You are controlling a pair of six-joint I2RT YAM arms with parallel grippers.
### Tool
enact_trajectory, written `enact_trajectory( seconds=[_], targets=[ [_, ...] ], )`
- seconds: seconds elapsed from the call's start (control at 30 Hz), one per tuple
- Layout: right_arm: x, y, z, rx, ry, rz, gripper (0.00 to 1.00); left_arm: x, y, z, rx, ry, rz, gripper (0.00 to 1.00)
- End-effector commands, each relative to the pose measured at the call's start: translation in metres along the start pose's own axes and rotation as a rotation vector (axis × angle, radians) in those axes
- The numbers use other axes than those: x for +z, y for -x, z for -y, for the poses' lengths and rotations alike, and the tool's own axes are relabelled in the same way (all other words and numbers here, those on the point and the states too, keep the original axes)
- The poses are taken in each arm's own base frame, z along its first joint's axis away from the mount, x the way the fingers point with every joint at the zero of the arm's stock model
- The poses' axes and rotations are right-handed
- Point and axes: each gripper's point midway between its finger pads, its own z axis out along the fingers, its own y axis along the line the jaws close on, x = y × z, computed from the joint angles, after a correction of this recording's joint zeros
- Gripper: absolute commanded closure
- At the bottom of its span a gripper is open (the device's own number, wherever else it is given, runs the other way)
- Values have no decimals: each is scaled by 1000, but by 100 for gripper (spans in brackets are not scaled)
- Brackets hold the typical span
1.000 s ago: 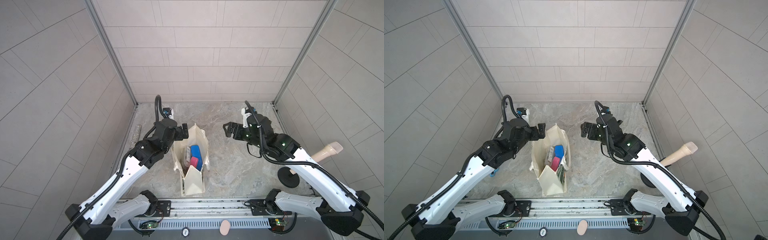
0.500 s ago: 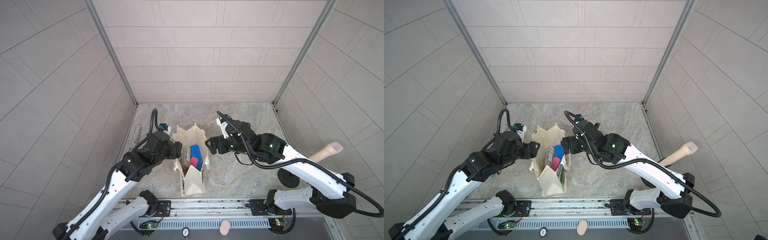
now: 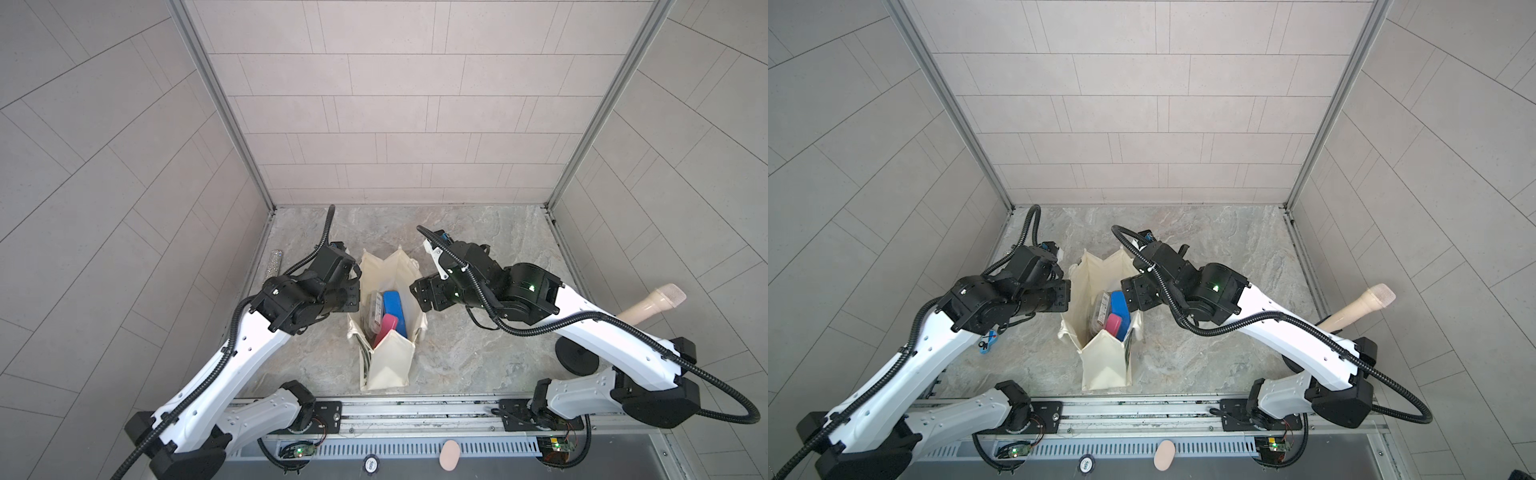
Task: Take out the compass set from the canvas bag
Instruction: Adjust the canvas bag at the center of the board.
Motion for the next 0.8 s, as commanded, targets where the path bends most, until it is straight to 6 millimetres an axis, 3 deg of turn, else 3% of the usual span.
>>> enact_trajectory(
  seconds=[0.0, 0.23, 0.47, 0.6, 0.77],
  targets=[
    [-18, 11, 8, -17, -27, 56, 10, -19, 30, -10, 17, 58, 99, 100],
    [-19, 15, -3, -40, 21, 52, 13, -22, 78, 0, 140, 92, 207, 100],
    [-16, 13, -21, -94, 137, 75, 20, -15, 118, 39, 251, 13, 183, 100],
    [-7, 5, -35, -91, 228, 83, 21, 1, 119, 51, 246, -28, 157, 100],
    [11, -11, -33, -32, 236, 60, 23, 22, 98, 52, 224, -69, 108, 100]
  ],
)
